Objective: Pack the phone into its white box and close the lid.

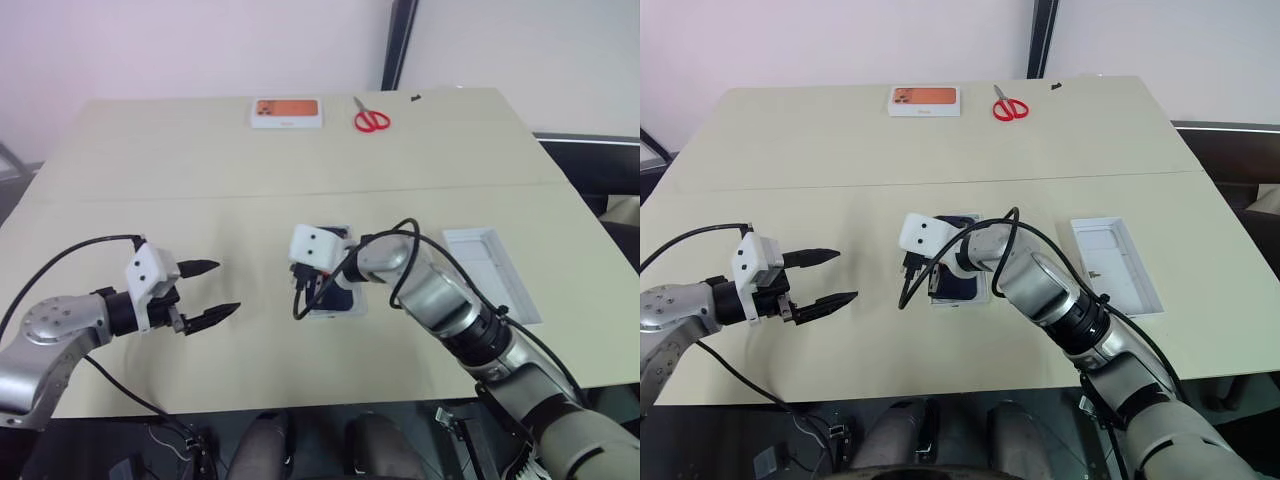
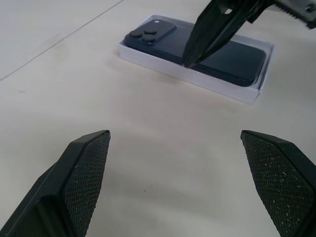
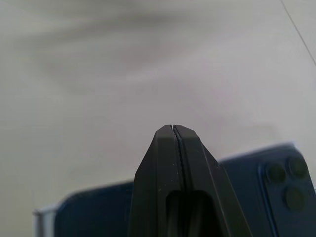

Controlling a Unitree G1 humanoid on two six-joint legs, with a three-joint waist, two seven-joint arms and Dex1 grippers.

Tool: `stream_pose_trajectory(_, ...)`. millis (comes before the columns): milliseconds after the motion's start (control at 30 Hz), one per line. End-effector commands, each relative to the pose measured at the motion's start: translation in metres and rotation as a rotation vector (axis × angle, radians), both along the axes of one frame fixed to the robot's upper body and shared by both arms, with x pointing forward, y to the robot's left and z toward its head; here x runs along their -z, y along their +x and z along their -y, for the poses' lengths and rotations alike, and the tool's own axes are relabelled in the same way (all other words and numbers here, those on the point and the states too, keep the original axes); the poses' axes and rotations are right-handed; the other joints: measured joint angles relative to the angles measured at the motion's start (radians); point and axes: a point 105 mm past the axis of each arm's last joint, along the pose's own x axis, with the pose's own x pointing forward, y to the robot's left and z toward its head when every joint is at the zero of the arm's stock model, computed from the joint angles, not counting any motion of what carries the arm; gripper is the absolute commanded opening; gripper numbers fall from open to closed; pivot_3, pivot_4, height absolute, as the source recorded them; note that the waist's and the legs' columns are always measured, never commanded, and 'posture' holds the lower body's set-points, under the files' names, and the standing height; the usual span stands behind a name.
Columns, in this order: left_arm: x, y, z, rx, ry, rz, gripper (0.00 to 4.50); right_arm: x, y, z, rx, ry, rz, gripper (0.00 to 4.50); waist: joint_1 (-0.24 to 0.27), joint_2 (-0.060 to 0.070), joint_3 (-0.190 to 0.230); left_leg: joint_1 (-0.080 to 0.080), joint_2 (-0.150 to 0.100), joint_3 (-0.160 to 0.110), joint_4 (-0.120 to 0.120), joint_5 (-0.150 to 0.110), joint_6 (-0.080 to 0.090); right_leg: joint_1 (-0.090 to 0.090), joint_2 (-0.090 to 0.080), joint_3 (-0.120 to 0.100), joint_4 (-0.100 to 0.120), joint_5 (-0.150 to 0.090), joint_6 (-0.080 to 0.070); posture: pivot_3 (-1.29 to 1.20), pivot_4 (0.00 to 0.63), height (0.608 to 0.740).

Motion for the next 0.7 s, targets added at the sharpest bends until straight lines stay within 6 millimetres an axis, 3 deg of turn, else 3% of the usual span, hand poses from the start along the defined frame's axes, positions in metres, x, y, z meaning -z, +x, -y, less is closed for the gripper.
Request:
stream_pose_trajectory(33, -0.007, 0.0, -0.002, -0.01, 0.015, 0.048, 4.46, -0.006, 0.004, 0.0, 0.0, -0.021, 0.05, 0.0, -0.001, 0.0, 0.0, 0.0, 0.0, 0.0, 0.0, 0.0, 0.0, 0.0, 0.0, 0.0, 0.0, 0.0, 0.0, 0.0, 0.15, 0.74)
stream_pose_trajectory(433, -0.005, 0.001, -0.001, -0.048, -0.025, 0.054, 4.46, -0.007, 0.005, 0.023, 0.028, -0.057, 0.059, 0.0, 0.001, 0.0, 0.0, 0.0, 0.0, 0.0, 0.001, 0.0, 0.0, 0.0, 0.0, 0.0, 0.001, 0.0, 0.0, 0.0, 0.15, 0.74)
stream_pose_trajectory(567, -0.008, 0.006, 0.002, -0.078, -0.04, 0.066, 4.46, -0.028, 0.005, 0.024, 0.023, 0.046, 0.08, 0.0, 0.001, 0.0, 0.0, 0.0, 0.0, 0.0, 0.001, 0.0, 0.0, 0.0, 0.0, 0.0, 0.001, 0.0, 0.0, 0.0, 0.15, 0.74)
stream_pose_trajectory(700, -0.006, 0.021, -0.001, -0.184, 0.001, 0.031, 4.46, -0.049, 0.009, 0.049, 0.07, 0.131, 0.089, 0.0, 0.008, 0.0, 0.0, 0.0, 0.0, 0.0, 0.002, 0.0, 0.0, 0.001, 0.001, 0.0, 0.001, 0.0, 0.001, 0.0, 0.15, 0.74)
